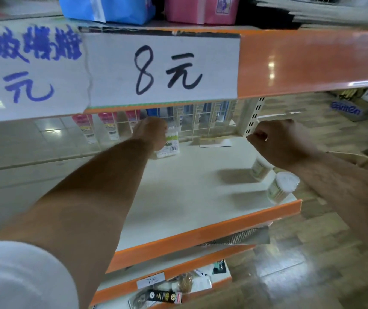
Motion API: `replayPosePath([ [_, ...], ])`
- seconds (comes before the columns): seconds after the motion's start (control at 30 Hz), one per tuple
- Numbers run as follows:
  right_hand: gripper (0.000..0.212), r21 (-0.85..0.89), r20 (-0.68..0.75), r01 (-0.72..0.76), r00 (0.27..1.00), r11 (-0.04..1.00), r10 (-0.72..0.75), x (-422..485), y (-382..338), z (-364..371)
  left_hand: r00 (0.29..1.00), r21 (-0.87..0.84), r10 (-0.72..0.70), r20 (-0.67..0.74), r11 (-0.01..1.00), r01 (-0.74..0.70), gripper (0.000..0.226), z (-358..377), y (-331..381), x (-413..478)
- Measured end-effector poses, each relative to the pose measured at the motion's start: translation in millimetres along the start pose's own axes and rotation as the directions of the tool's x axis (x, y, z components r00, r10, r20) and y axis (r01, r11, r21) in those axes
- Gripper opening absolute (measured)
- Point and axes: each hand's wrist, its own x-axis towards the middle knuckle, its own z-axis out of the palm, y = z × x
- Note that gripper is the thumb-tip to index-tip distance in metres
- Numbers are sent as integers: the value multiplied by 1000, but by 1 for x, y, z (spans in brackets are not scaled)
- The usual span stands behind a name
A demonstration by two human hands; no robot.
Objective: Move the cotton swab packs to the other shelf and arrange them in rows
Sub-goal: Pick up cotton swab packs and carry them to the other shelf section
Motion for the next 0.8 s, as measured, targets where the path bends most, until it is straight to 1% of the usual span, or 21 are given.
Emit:
replayPosePath([
  [0.1, 26, 11, -13, 18, 1000, 1000, -18, 1, -1, 2, 1000, 16, 9, 5, 1000, -10, 12, 2, 4, 2],
  [0.27, 28, 17, -6, 31, 999, 999, -31, 6, -3, 8, 999, 107, 44, 26, 993, -47, 12, -1, 6, 6],
  [0.4, 30, 54, -6, 42, 999, 998, -41, 10, -7, 12, 997, 102, 66, 32, 992, -69, 13, -4, 3, 7],
  [0.57, 29, 44, -12, 49, 999, 998, -49, 17, -14, 16, 996, 105, 84, -5, 991, -83, 18, -5, 4, 1],
  [0.67, 28, 100, 21, 45, 999, 994, -47, 23, -21, 16, 995, 130, 95, -38, 988, -89, 29, -5, 5, -4],
  [0.8, 29, 88, 81, 26, 996, 996, -33, 32, -28, 19, 996, 111, 83, -25, 991, -80, 37, -6, 7, -7],
])
